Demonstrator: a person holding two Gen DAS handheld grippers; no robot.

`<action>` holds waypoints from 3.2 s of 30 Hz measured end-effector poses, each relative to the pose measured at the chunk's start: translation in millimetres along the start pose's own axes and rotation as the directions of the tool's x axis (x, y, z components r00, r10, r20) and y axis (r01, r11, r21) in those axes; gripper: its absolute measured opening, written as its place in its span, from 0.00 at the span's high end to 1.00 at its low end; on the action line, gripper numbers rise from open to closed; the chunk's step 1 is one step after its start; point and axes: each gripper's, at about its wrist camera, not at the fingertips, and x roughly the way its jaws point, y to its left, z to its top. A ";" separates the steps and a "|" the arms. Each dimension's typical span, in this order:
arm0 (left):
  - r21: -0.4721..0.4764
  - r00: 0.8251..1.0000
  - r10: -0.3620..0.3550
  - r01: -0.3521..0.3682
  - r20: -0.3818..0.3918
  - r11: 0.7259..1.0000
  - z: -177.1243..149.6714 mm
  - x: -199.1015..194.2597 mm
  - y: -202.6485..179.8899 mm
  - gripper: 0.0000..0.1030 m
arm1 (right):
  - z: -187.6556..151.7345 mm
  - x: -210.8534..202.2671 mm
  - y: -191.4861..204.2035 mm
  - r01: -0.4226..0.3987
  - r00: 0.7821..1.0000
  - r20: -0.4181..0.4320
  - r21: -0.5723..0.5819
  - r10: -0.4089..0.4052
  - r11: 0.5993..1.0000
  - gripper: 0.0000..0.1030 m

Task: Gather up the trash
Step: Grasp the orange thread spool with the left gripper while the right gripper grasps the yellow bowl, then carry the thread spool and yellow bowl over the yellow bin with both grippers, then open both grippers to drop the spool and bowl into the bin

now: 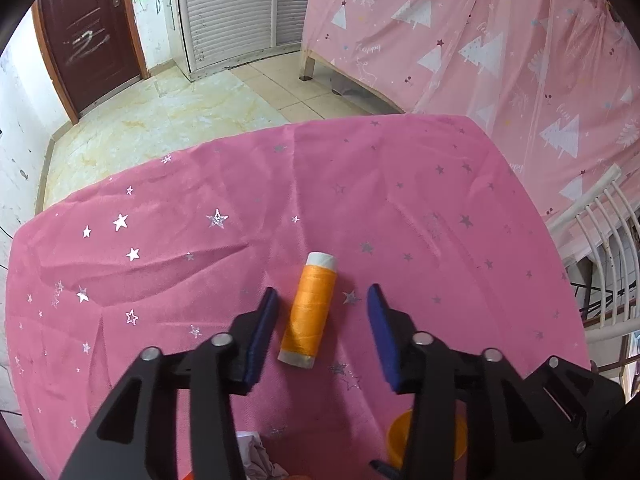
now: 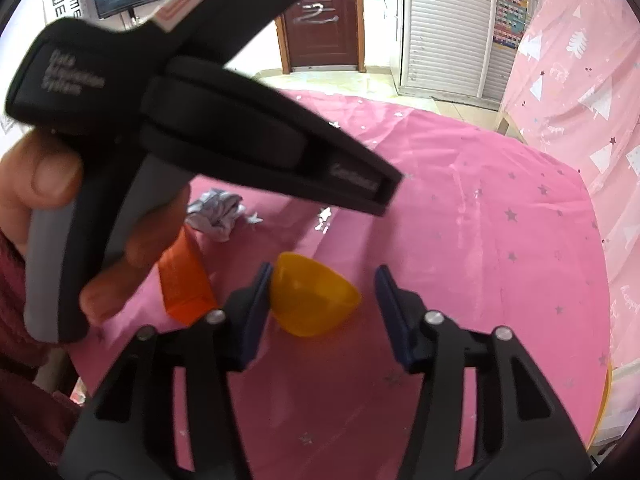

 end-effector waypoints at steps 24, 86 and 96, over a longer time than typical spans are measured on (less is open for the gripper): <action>0.024 0.993 0.070 -0.072 0.091 0.997 -15.0 -40.4 -9.4 0.90 | -6.2 -26.5 -36.8 0.046 0.997 0.062 0.070 -0.050 0.997 0.61; 0.280 0.992 -0.127 0.123 -0.006 0.952 -0.6 -5.9 -300.8 0.90 | -150.8 -124.6 -268.7 0.168 0.943 0.143 0.577 -0.302 0.799 0.61; 0.214 0.988 -0.144 0.153 -0.056 0.965 1.6 23.9 -298.7 0.87 | -158.0 -117.8 -281.6 0.174 0.946 0.119 0.600 -0.302 0.781 0.43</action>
